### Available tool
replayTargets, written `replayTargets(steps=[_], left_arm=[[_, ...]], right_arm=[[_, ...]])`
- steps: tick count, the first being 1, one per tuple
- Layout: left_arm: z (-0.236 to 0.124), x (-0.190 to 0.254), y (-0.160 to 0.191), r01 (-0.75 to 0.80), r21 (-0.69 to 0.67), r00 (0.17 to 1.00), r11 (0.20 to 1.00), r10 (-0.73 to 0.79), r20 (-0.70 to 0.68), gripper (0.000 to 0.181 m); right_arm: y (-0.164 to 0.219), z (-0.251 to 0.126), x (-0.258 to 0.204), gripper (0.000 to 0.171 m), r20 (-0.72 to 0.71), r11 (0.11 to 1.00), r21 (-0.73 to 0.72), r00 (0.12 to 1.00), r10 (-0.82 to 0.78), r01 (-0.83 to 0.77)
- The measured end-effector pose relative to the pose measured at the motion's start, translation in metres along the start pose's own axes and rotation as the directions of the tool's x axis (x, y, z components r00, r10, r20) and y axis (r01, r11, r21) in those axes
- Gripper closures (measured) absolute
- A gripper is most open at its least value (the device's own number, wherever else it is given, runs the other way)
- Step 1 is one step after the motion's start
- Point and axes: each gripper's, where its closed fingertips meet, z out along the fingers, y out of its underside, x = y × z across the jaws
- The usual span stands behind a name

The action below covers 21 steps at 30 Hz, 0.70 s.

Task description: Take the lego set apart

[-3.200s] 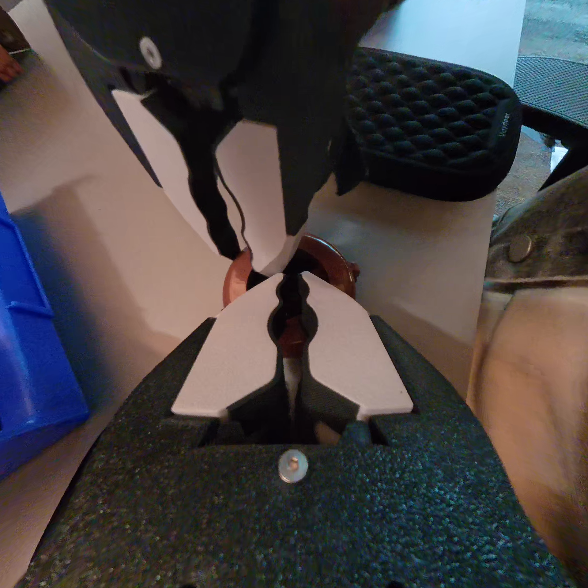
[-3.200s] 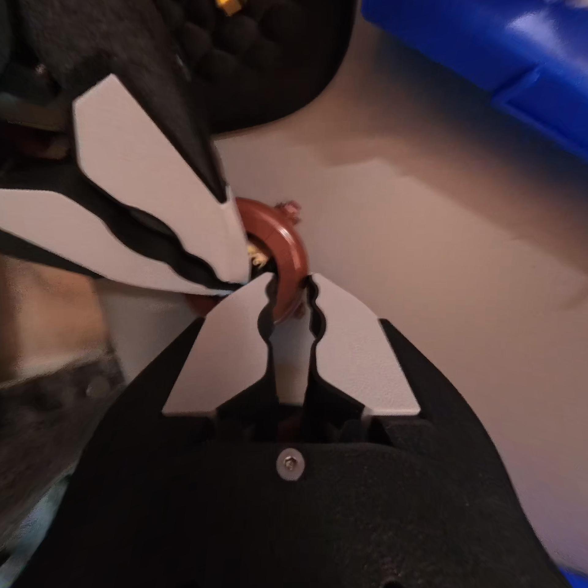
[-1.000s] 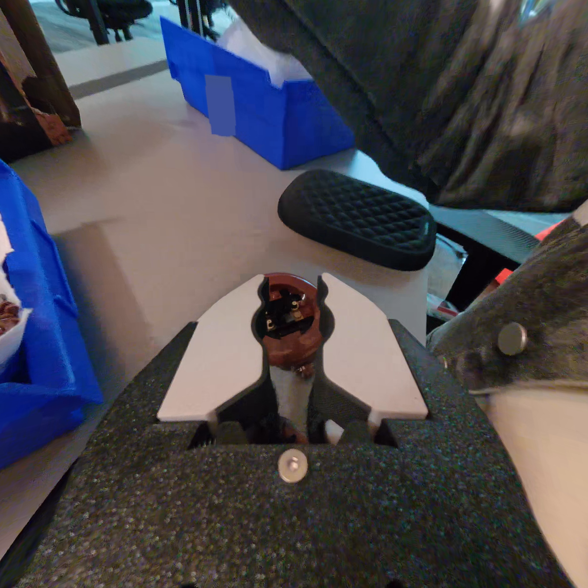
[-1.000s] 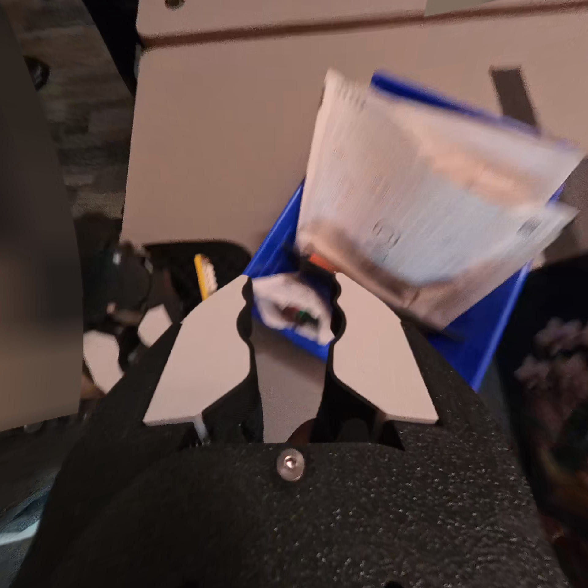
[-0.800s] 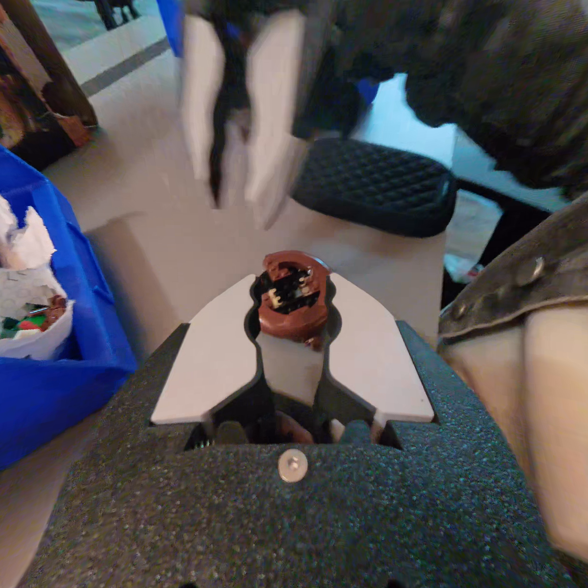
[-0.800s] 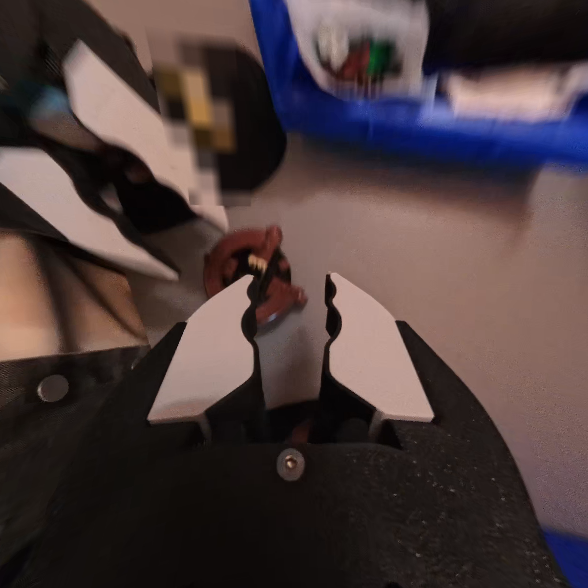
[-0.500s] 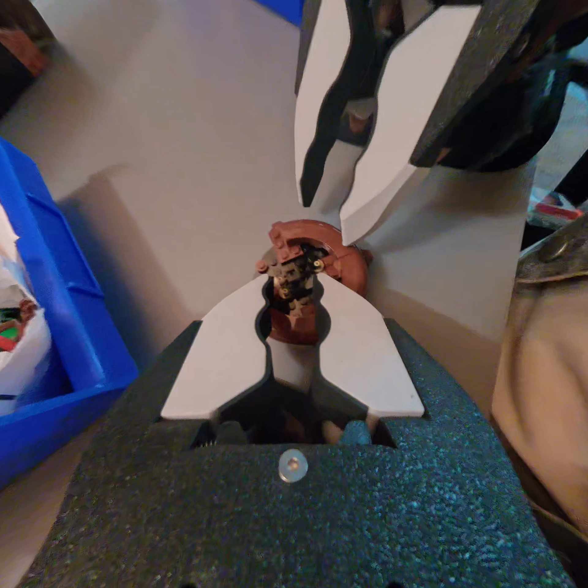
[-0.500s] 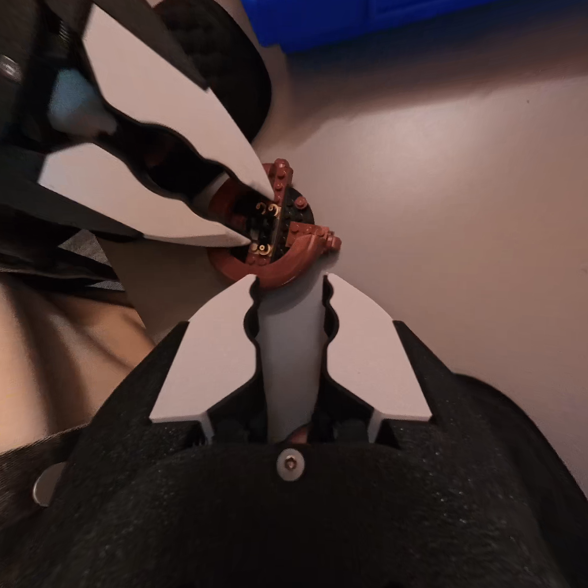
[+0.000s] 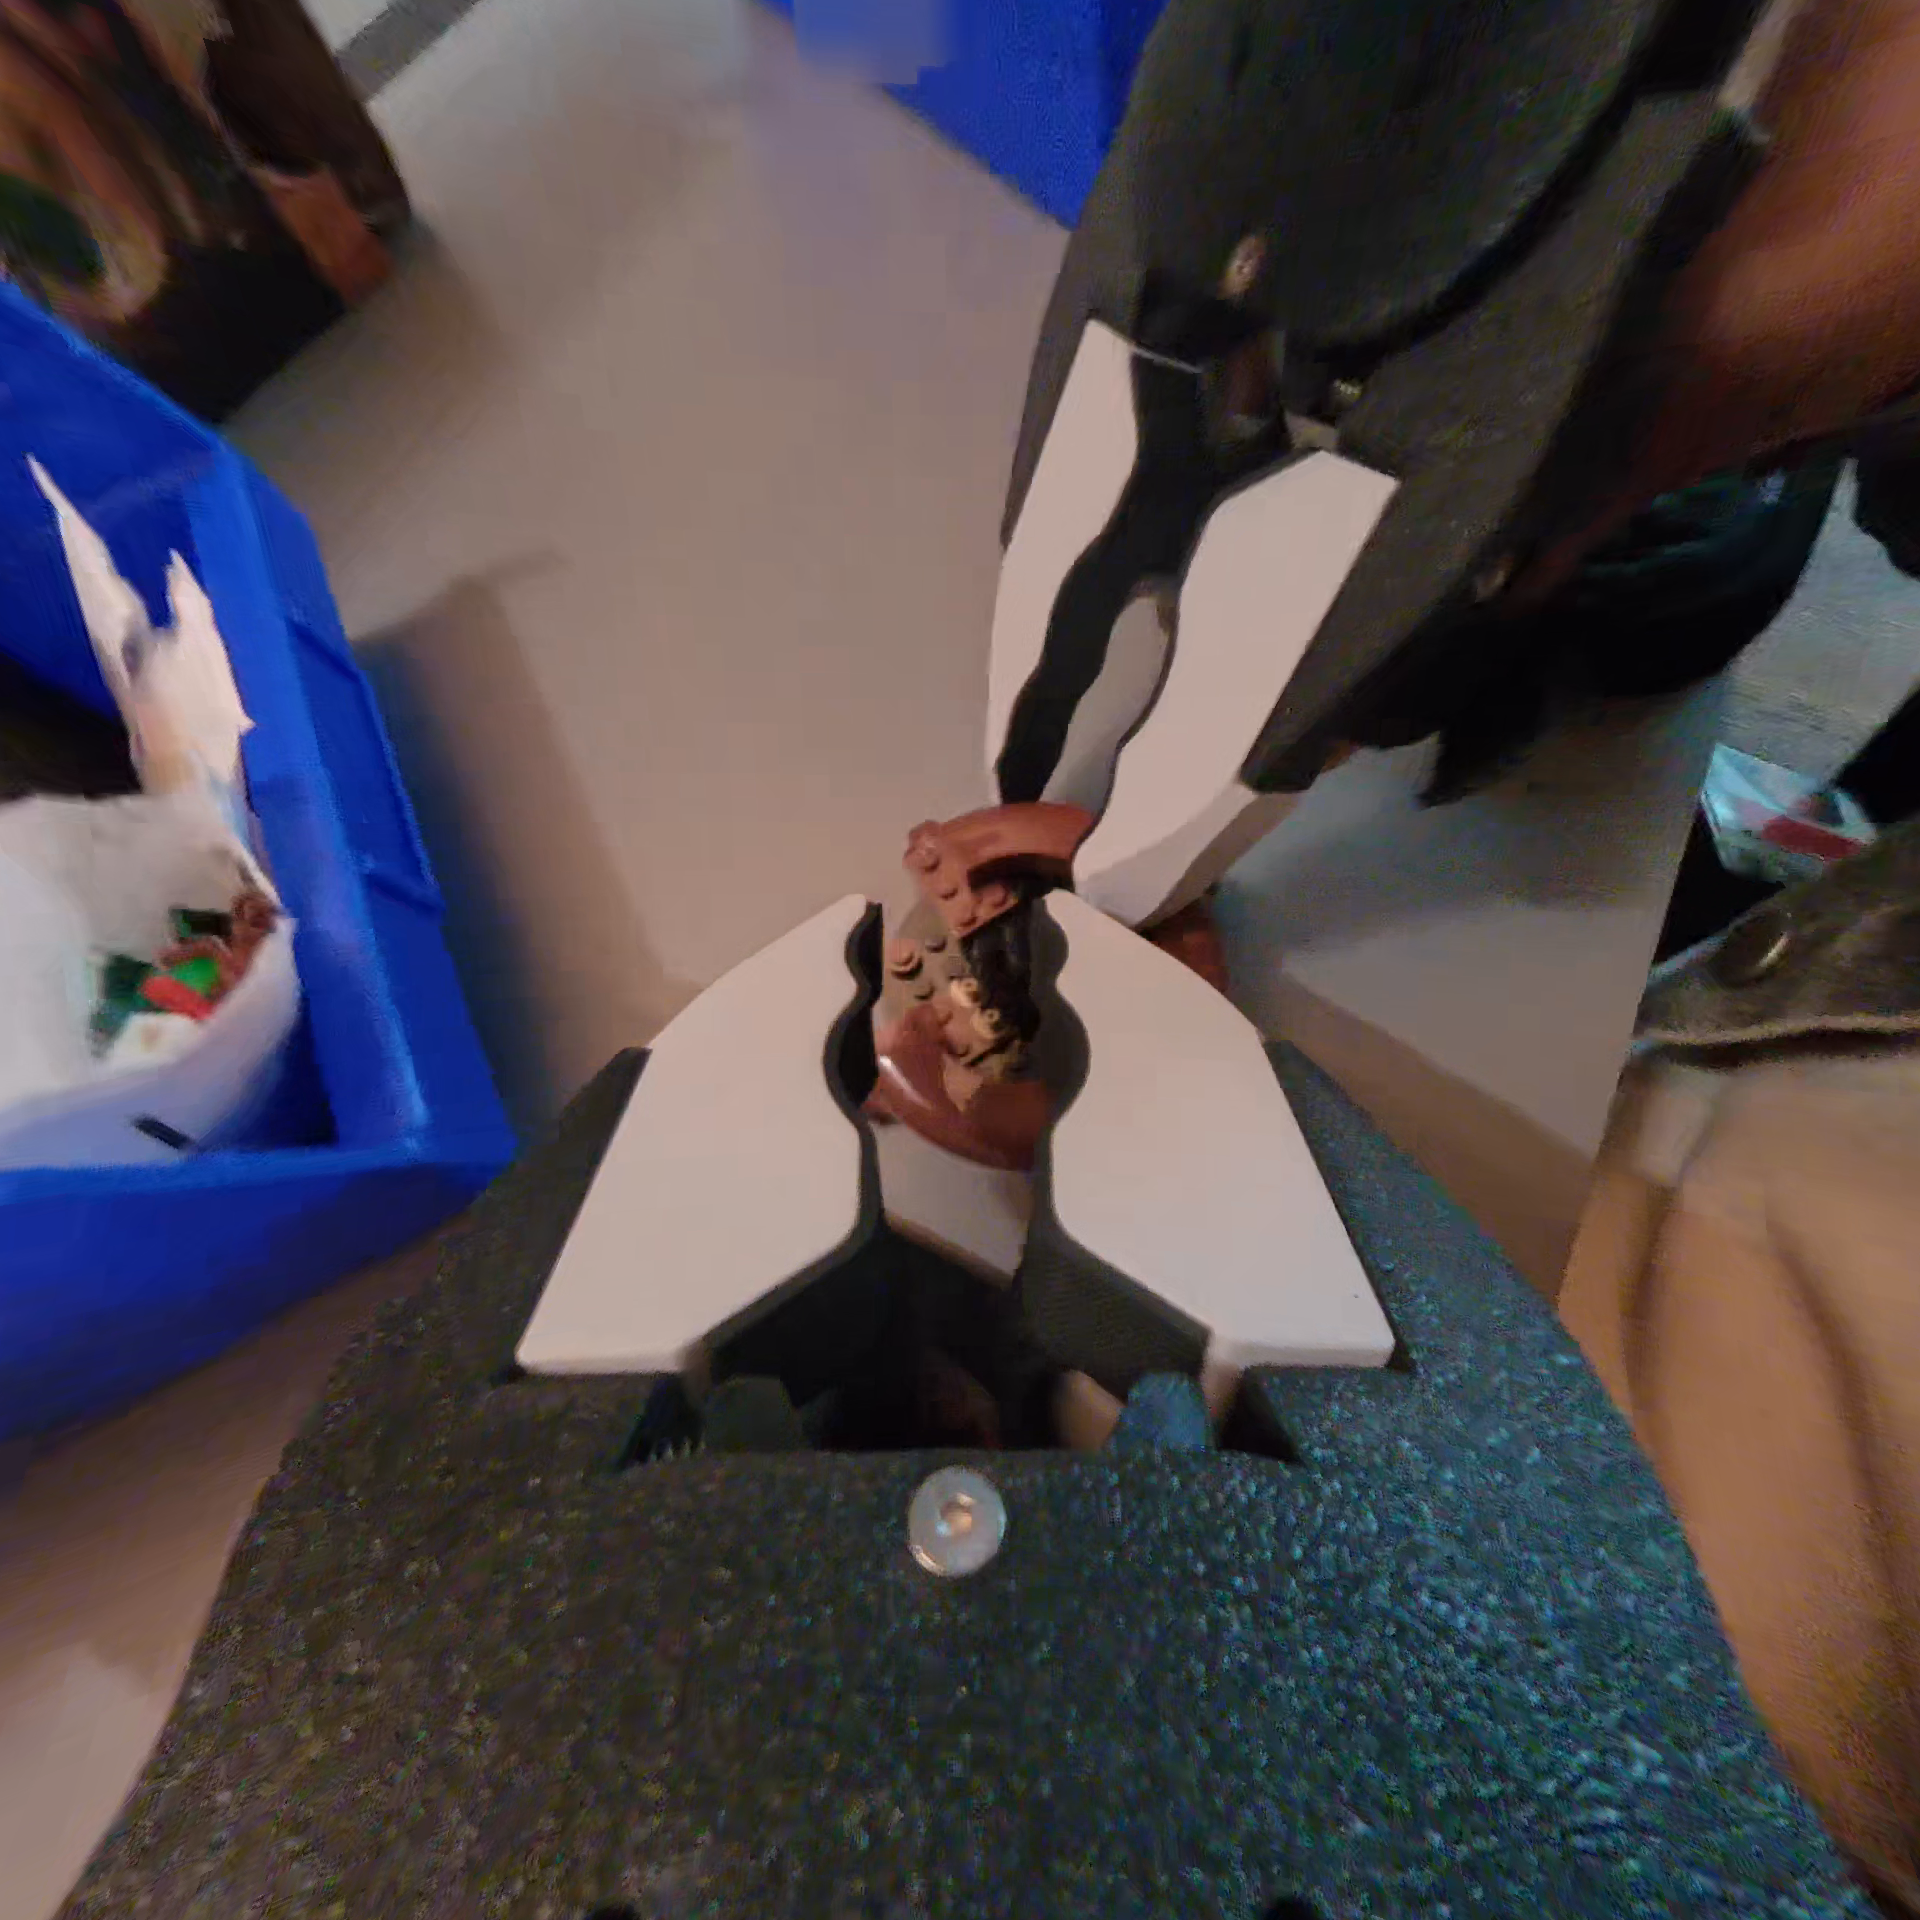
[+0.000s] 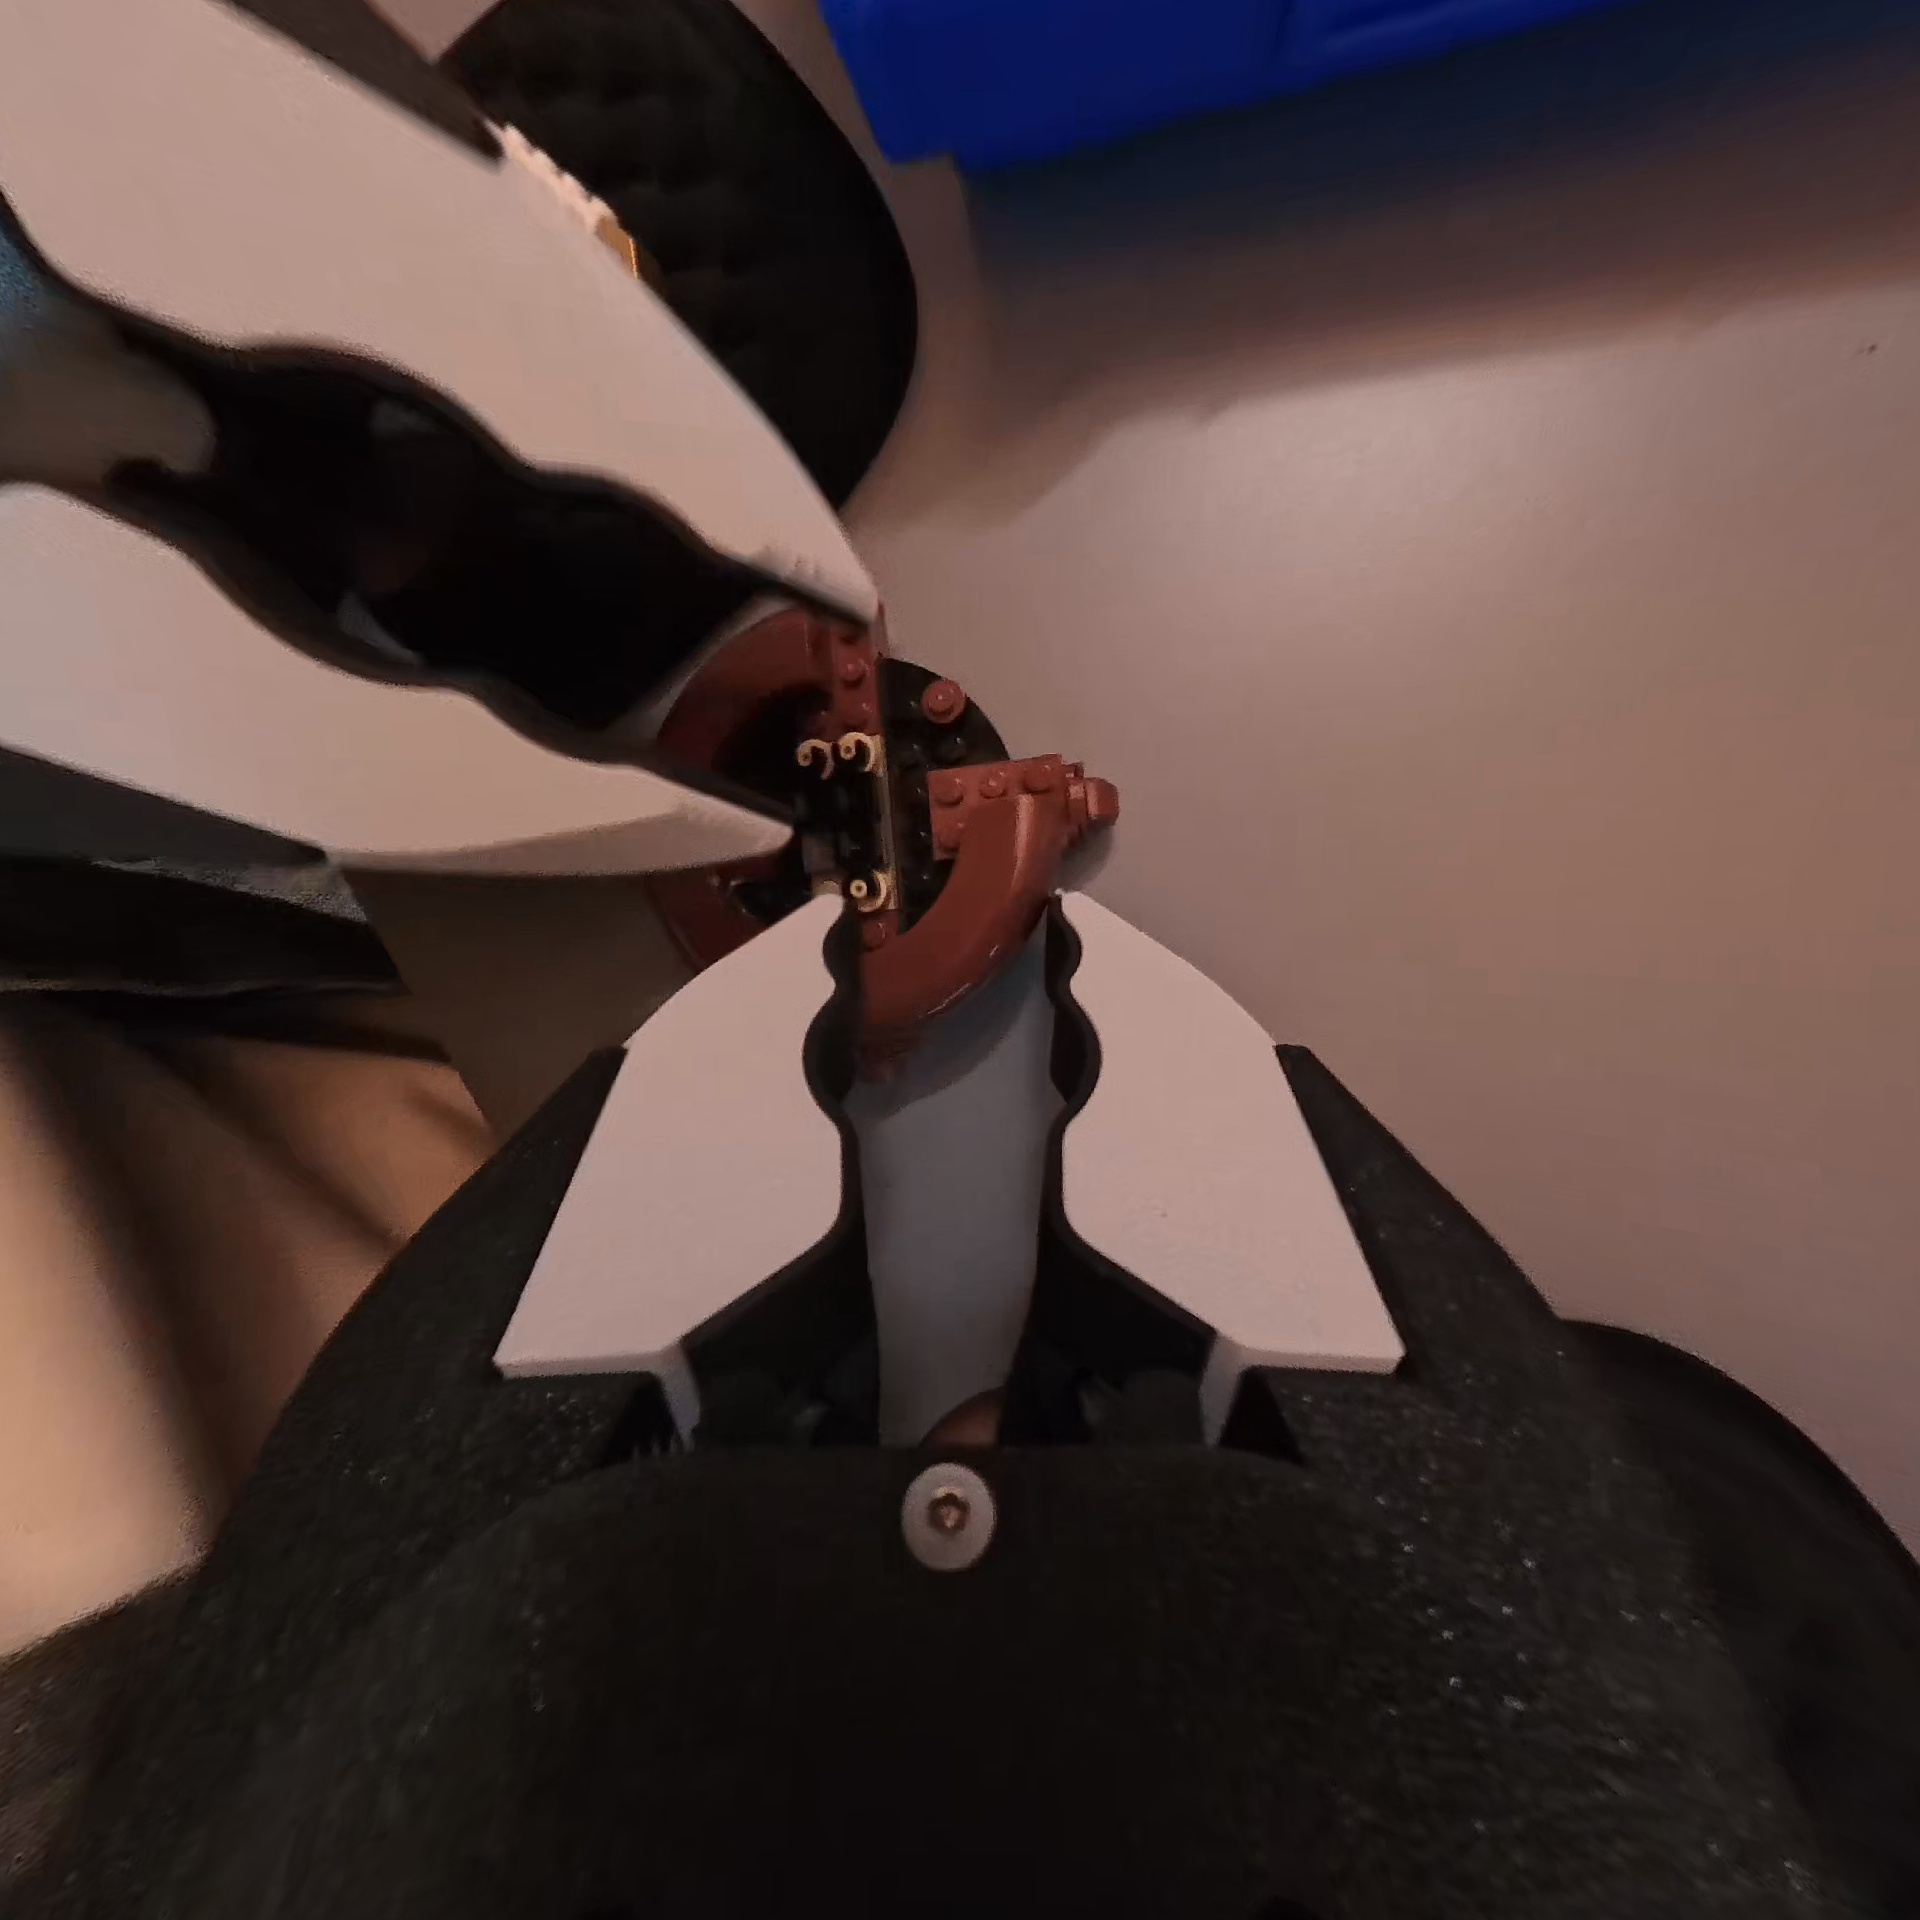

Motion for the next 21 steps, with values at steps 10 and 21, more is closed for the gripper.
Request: replayTargets(steps=[10,21], left_arm=[[0.004,0.041,0.021,0.026,-0.127,0.972,0.992,-0.054,-0.230,0.163],[0.012,0.029,0.008,-0.051,-0.012,0.998,0.999,0.050,-0.047,0.173]], right_arm=[[0.004,-0.002,-0.004,0.140,0.356,0.752,-0.169,0.751,-0.557,0.638],[-0.027,-0.006,0.001,0.141,0.278,0.784,-0.197,0.800,-0.531,0.589]])
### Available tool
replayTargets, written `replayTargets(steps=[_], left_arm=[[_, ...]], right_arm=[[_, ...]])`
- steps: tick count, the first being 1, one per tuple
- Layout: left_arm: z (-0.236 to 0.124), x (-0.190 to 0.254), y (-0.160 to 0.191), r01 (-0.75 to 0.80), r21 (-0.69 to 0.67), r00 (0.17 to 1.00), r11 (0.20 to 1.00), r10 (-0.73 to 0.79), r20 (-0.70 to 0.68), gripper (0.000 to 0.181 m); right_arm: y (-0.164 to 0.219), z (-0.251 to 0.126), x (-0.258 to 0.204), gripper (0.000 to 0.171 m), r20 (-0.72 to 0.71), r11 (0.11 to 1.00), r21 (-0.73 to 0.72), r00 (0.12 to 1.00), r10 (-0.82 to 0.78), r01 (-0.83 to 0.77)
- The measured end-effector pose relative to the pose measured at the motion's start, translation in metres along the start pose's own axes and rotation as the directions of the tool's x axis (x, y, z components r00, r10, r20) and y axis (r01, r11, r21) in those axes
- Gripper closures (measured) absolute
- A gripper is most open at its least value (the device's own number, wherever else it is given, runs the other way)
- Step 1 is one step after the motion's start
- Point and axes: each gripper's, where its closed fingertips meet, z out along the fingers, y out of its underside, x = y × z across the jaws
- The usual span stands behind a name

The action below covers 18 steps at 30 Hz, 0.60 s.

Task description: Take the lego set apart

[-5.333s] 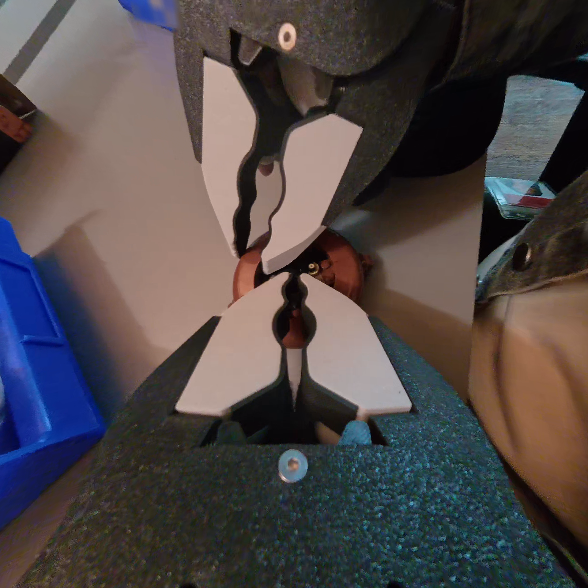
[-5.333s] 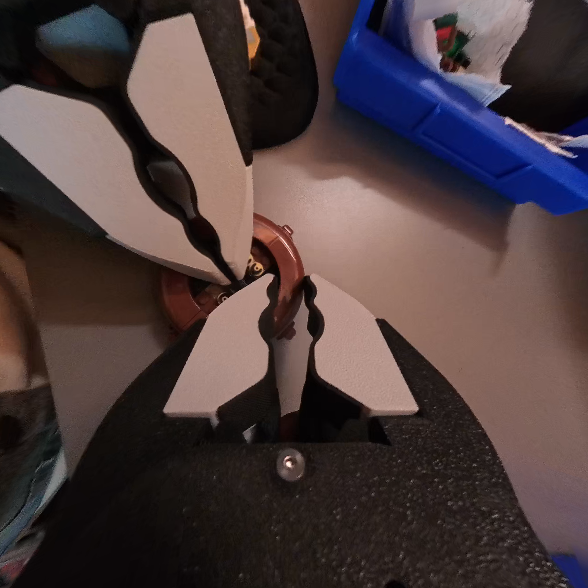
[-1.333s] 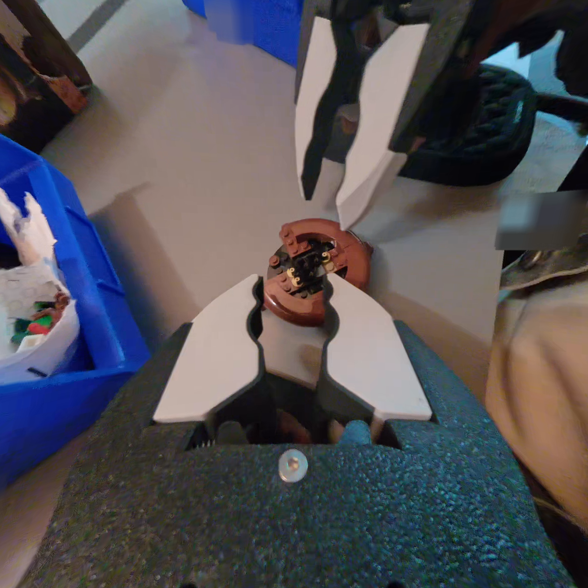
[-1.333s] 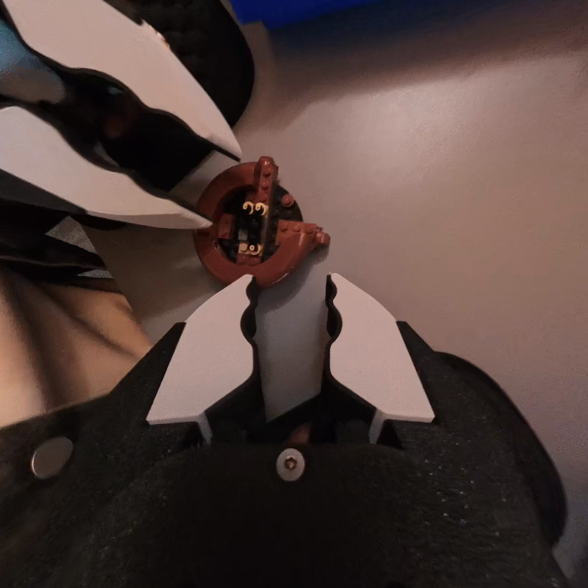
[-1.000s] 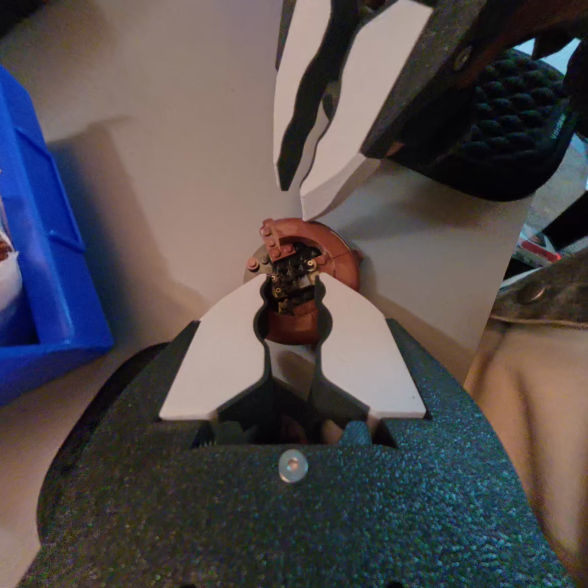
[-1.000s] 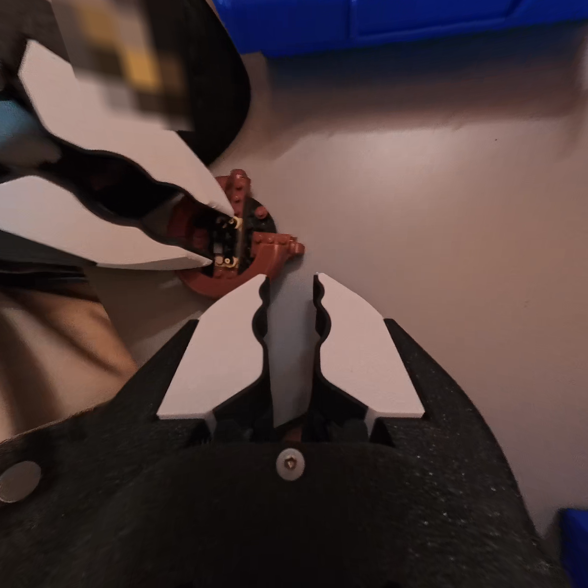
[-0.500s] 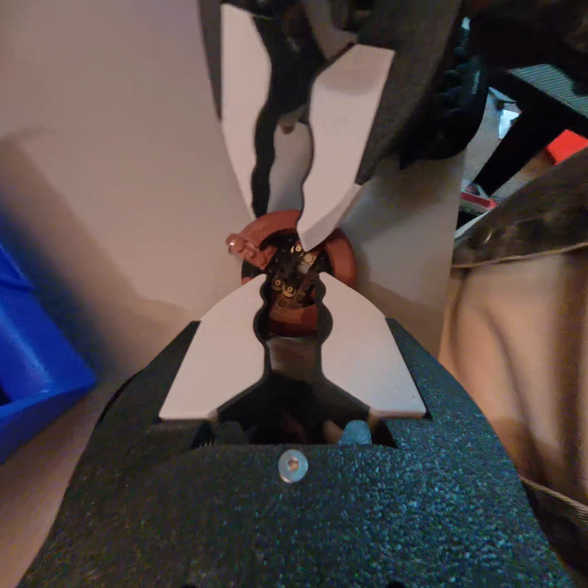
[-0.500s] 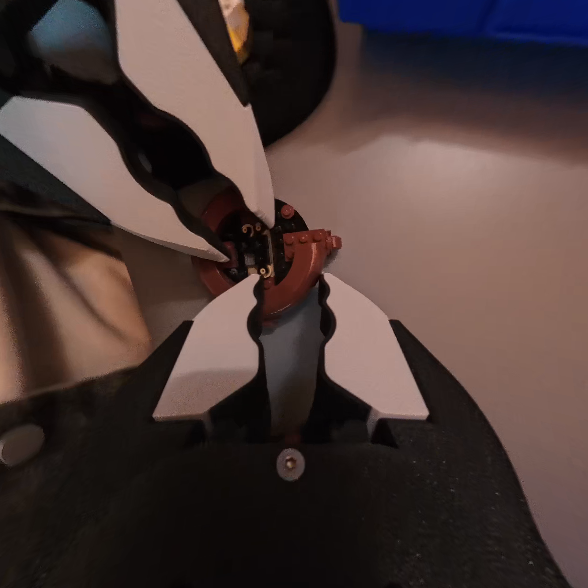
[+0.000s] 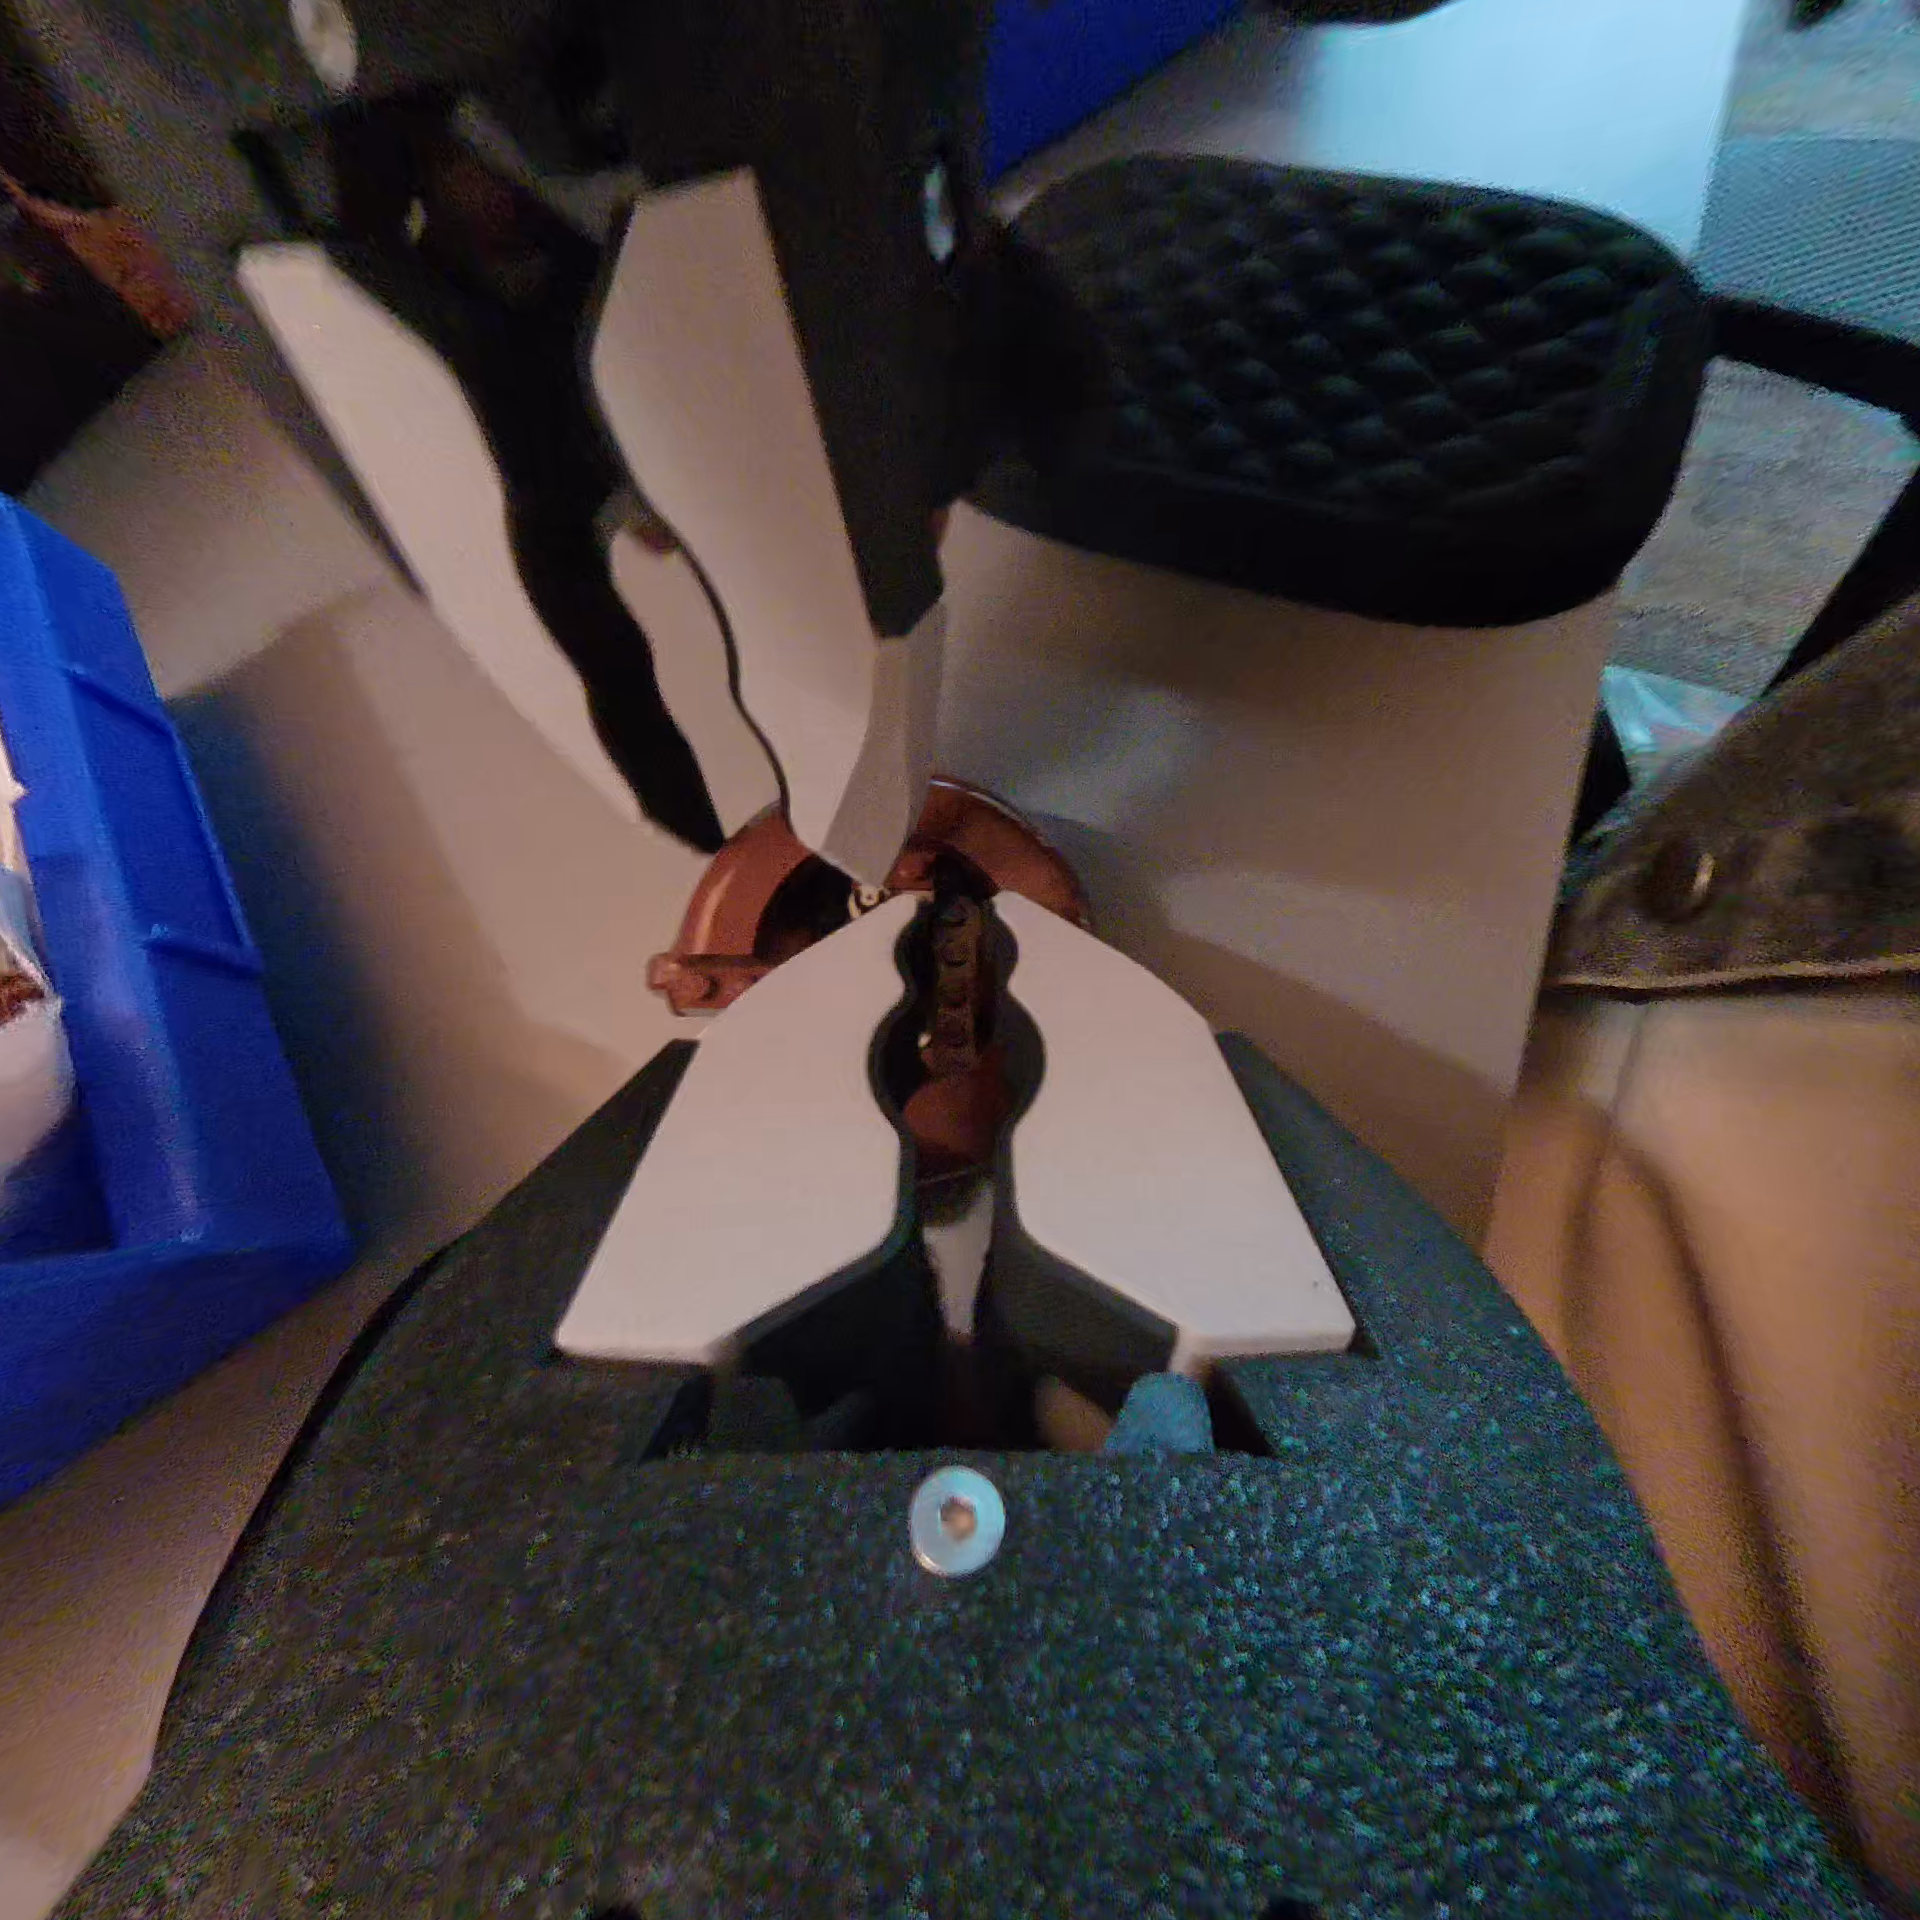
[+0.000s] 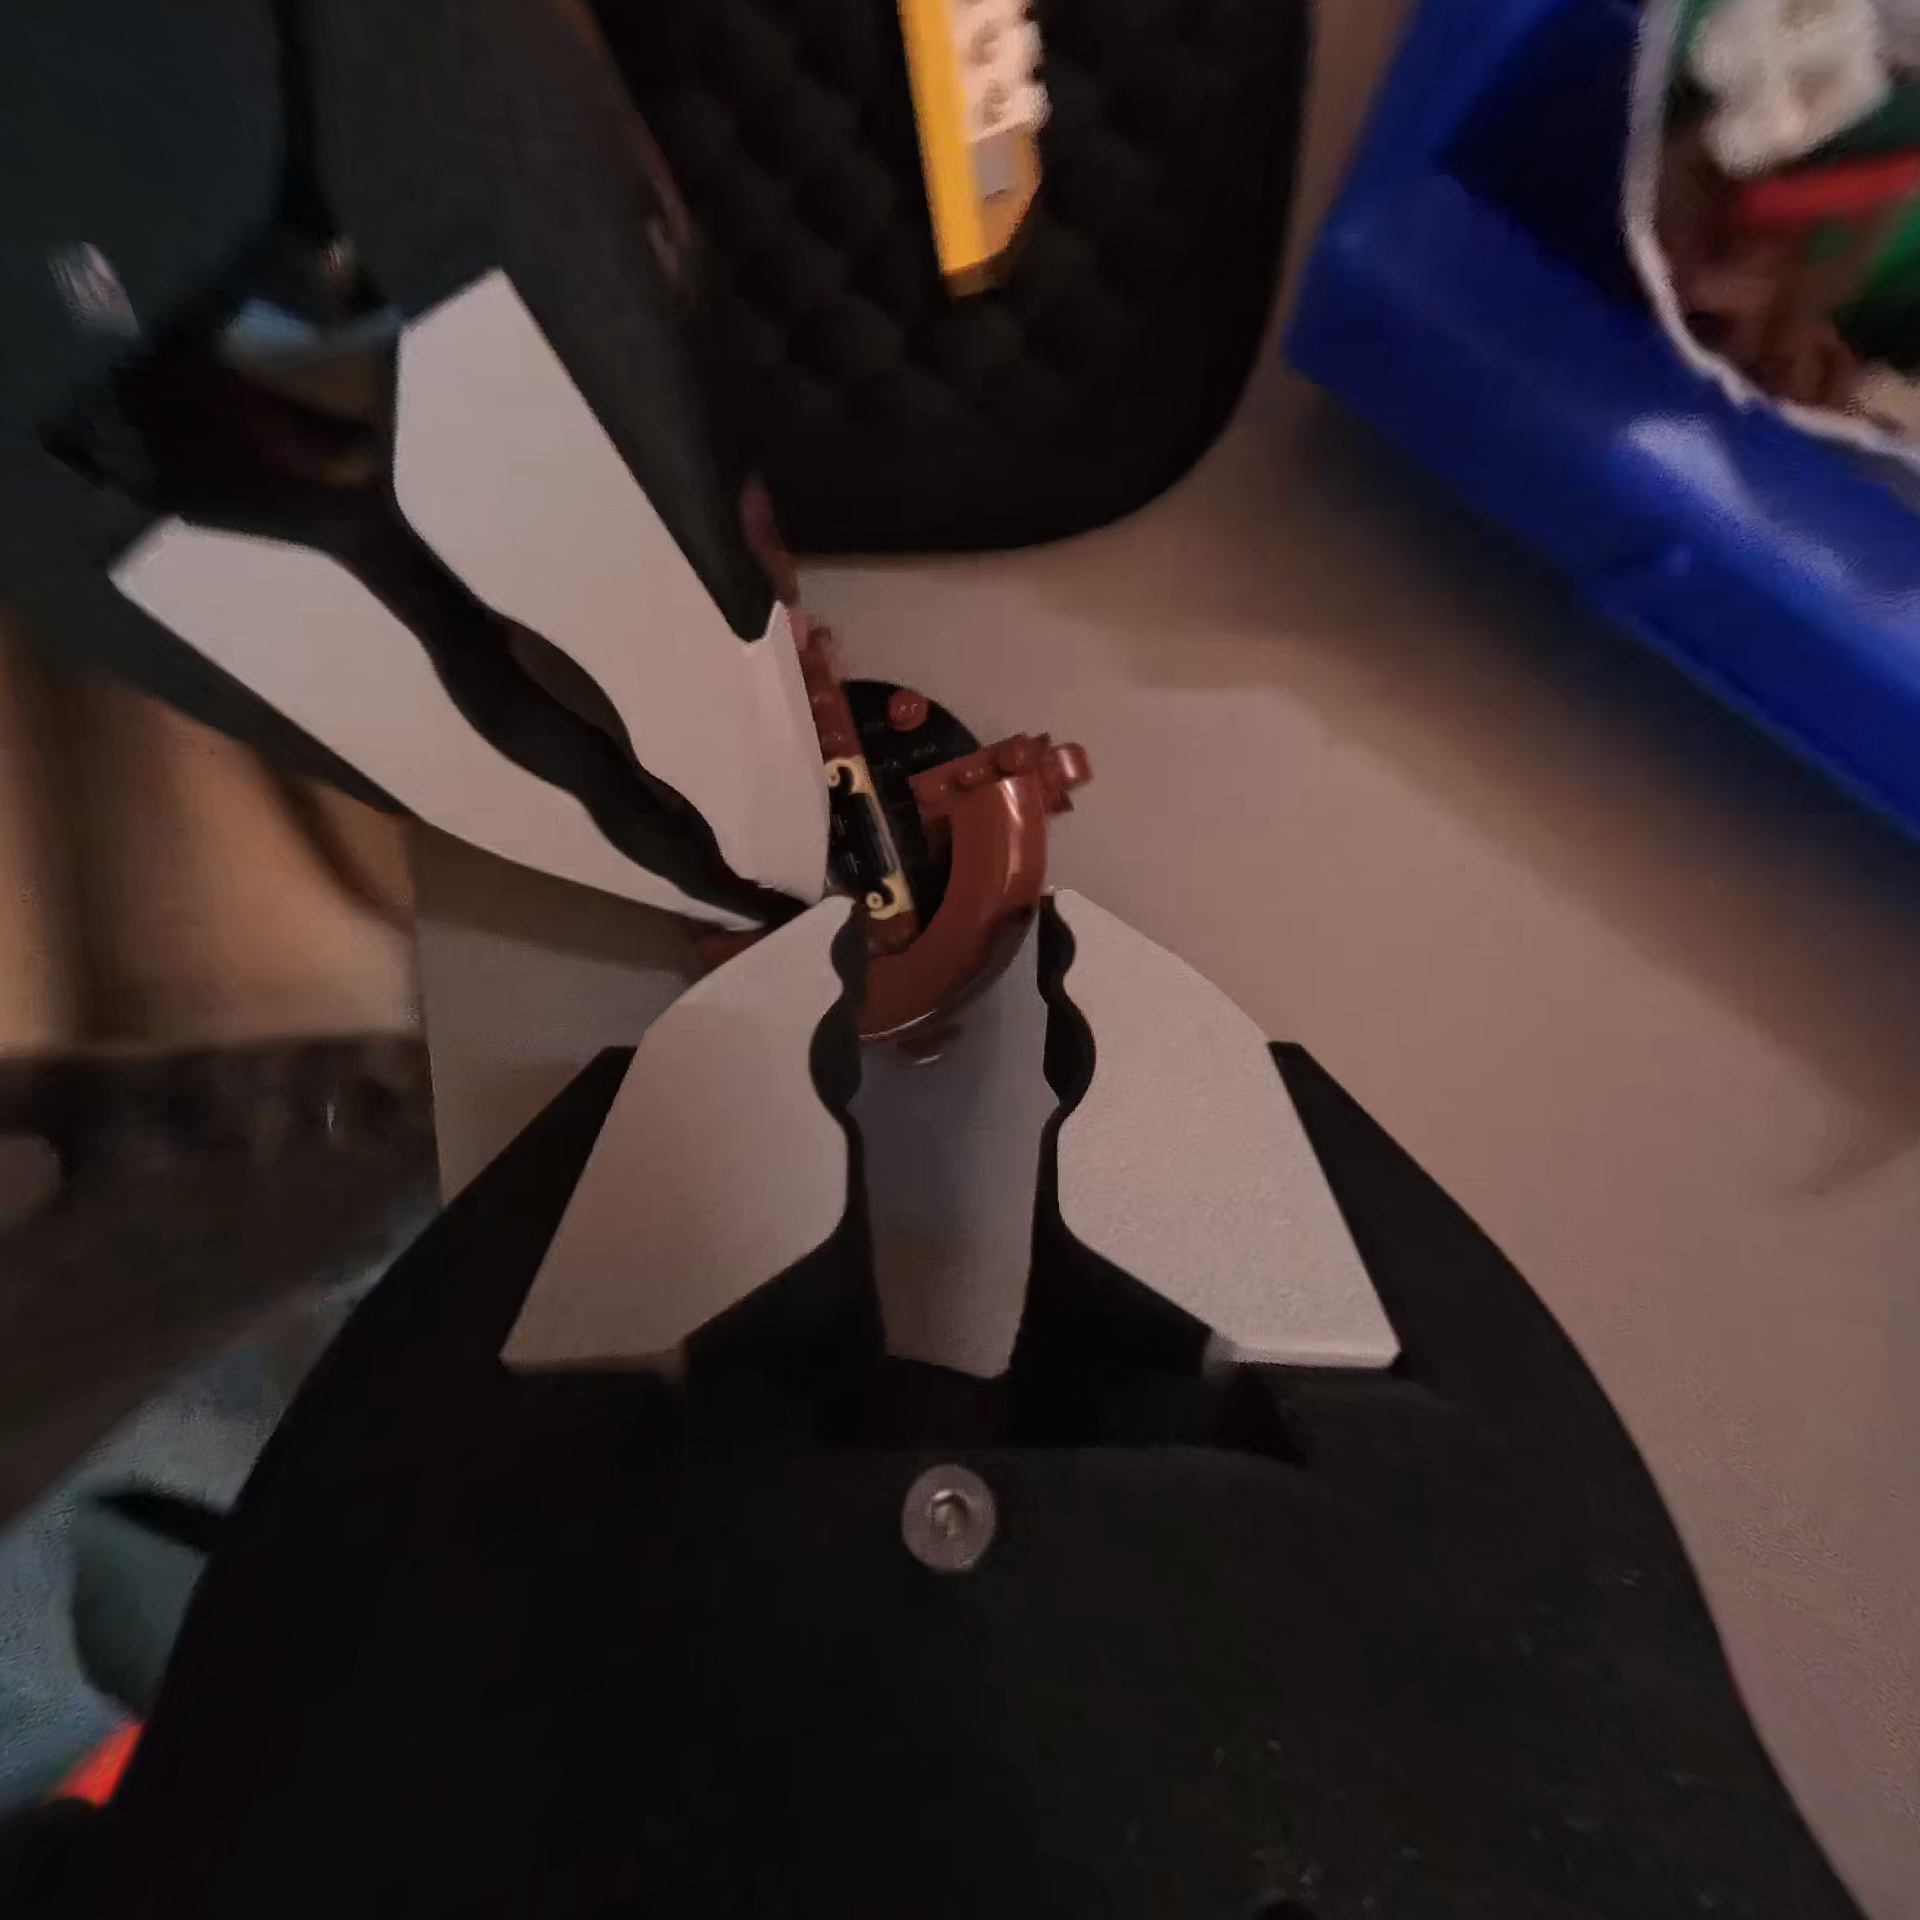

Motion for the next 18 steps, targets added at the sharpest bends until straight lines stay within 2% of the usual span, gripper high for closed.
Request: replayTargets(steps=[2,4,6,10,12,15,18], left_arm=[[0.005,-0.004,0.006,0.034,-0.043,0.999,0.998,-0.034,0.008,0.181],[0.005,-0.003,0.006,0.057,-0.042,0.998,0.997,-0.058,-0.014,0.181],[0.004,-0.005,0.005,0.083,-0.033,0.996,0.996,-0.084,-0.026,0.179],[-0.005,-0.022,-0.009,0.050,0.054,0.997,0.997,-0.052,0.048,0.172],[-0.005,-0.027,0.000,-0.012,-0.016,0.997,1.000,0.013,0.073,0.171],[0.001,-0.016,0.008,0.007,-0.039,1.000,0.999,-0.007,-0.009,0.181],[0.001,-0.016,0.008,0.047,-0.029,0.999,0.998,-0.048,-0.022,0.181]], right_arm=[[0.006,-0.001,0.006,0.142,-0.092,0.989,0.046,0.986,0.143,-0.139],[0.013,0.001,0.011,0.142,-0.169,0.950,0.091,0.936,0.309,-0.298],[0.012,0.002,0.010,0.145,-0.199,0.919,0.147,0.900,0.389,-0.365],[0.007,0.004,0.009,0.153,-0.220,0.929,0.154,0.905,0.365,-0.337],[0.008,0.002,0.012,0.145,-0.220,0.939,0.126,0.914,0.340,-0.319],[0.000,-0.001,0.012,0.141,-0.145,0.914,0.167,0.908,0.394,-0.370],[0.007,0.007,0.015,0.143,-0.183,0.897,0.141,0.879,0.440,-0.419]])
